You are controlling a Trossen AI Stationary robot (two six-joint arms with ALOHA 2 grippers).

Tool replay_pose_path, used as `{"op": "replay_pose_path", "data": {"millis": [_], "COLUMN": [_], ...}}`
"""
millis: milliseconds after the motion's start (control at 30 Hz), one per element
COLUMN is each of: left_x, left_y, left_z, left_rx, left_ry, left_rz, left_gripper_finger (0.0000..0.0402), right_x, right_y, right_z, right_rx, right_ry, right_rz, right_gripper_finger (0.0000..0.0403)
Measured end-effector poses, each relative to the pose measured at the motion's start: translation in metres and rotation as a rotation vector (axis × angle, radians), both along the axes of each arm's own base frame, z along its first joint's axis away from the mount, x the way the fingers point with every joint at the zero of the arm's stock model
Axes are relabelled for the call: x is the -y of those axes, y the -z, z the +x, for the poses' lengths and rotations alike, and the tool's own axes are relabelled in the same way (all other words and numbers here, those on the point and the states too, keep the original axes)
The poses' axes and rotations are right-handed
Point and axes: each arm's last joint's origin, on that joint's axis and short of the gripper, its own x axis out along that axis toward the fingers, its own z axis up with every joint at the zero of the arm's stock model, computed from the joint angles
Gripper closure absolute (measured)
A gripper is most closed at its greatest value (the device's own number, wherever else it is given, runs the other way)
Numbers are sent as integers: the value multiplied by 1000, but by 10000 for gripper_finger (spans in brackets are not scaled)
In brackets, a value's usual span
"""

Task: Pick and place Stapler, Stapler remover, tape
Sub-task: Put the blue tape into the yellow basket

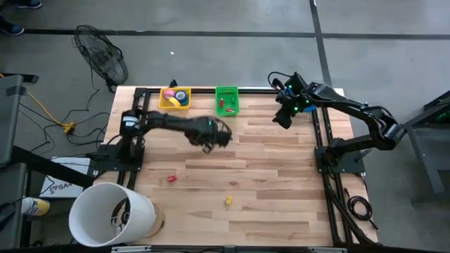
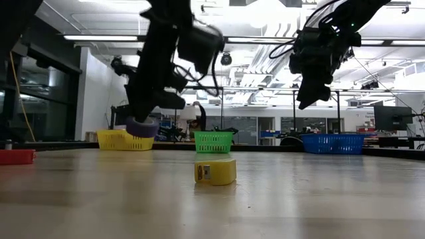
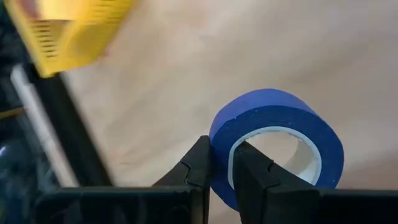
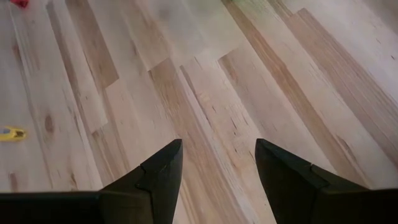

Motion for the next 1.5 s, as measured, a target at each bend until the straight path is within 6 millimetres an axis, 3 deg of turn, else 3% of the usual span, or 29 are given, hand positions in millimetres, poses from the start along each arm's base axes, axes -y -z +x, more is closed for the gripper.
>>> {"op": "replay_pose_path", "data": {"millis": [333,733,1067,1300,1500], "left_x": [-92,-159,-184,-186,-179], "left_y": [-9,-22,-21,-19,2], "left_z": [-36,-76,-90,-90,-98], "left_rx": [-159,-163,-127,-89,-162], "left_ry": [-196,-395,-500,-551,-508], "left_rz": [111,313,409,451,415], "left_gripper_finger": [360,358,358,358,359], "right_x": [0,2,3,5,5], "right_y": [0,0,0,-1,-1], "right_z": [0,-1,-1,1,1], "right_rx": [-8,-32,-47,-27,-26], "right_ry": [46,117,182,221,233], "right_rz": [23,27,19,25,31], "right_gripper_finger": [210,210,210,210,210]}}
